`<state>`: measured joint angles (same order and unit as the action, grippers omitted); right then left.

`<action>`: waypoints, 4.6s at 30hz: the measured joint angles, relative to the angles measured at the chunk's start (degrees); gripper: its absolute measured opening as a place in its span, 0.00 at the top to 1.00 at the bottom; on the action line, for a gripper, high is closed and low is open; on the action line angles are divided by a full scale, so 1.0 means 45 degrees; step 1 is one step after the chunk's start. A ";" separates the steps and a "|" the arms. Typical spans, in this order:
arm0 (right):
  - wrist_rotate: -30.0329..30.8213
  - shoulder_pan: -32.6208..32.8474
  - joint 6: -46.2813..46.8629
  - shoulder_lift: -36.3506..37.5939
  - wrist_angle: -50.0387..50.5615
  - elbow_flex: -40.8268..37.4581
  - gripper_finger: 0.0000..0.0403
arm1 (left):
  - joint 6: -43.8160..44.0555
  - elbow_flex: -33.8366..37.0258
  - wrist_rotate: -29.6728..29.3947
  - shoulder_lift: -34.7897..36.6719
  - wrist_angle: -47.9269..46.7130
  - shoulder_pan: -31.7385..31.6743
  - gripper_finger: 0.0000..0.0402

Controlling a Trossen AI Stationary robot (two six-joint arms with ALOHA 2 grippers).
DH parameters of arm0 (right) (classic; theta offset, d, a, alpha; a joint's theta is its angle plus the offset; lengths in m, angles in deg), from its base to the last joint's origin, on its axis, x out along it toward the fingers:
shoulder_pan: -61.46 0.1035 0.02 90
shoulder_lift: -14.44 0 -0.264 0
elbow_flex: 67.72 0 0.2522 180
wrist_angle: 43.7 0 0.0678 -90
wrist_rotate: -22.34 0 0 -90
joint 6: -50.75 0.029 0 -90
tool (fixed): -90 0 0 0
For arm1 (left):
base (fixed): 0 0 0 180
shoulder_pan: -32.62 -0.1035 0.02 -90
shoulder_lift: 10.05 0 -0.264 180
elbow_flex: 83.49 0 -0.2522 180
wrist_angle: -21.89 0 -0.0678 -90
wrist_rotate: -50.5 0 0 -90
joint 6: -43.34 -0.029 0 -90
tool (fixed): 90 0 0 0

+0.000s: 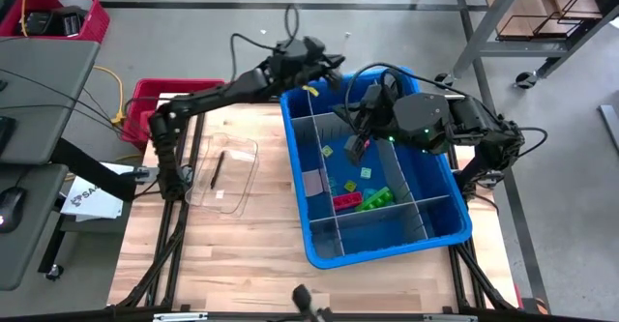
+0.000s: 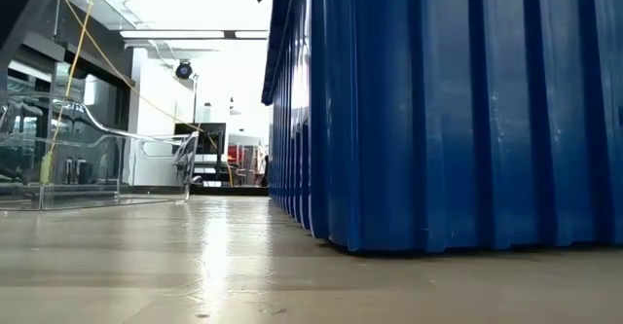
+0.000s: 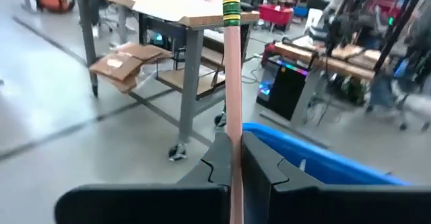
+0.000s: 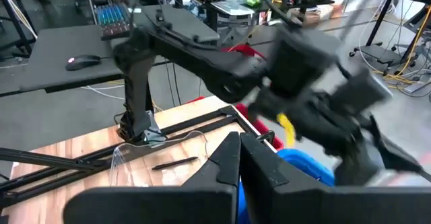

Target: Sort blocks

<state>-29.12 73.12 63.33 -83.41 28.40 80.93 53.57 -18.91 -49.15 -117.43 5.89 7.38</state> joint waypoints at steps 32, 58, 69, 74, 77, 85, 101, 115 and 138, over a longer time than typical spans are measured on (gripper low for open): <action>-0.0372 -0.0034 -0.0248 0.0000 0.0956 0.0000 1.00 | 0.0491 0.2541 -0.1407 0.4884 -1.1042 0.0992 0.40; -0.0377 -0.0515 0.0092 0.0000 0.1032 0.0005 1.00 | 1.3037 1.3279 -0.1542 0.7444 -1.3464 0.2130 0.42; -0.0479 -0.0515 0.0079 0.0000 0.1060 0.0005 1.00 | 1.3858 1.3578 -0.1544 0.5430 -1.2289 0.2126 0.54; -0.0653 -0.0476 0.0087 -0.0004 0.1071 0.0005 1.00 | 1.3806 1.3646 -0.1290 0.5156 -1.2702 0.2088 0.55; -0.0768 -0.0476 0.0084 -0.0002 0.1076 0.0005 1.00 | 1.3683 1.3646 -0.1502 0.5419 -1.2982 0.2092 0.55; -0.0785 -0.0476 0.0001 -0.0005 0.1176 0.0005 1.00 | 1.1990 1.4620 -0.0550 0.5507 -1.1518 0.1463 0.55; -0.0977 -0.0476 0.0408 -0.0005 0.1267 0.0005 1.00 | 0.9646 1.4234 0.0344 0.5517 -1.0532 0.1277 0.94; -0.1008 -0.0476 0.0534 -0.0010 0.1177 0.0005 1.00 | 0.8543 1.1157 -0.1564 0.9406 -1.1895 0.1291 0.99; -0.1047 -0.0413 0.0865 -0.0010 0.0794 0.0005 1.00 | 0.9674 1.2984 0.0889 0.7663 -0.8929 0.1934 0.71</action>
<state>-33.83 71.27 67.22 -83.45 31.97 80.95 97.10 39.52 -45.15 -82.94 -34.29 16.09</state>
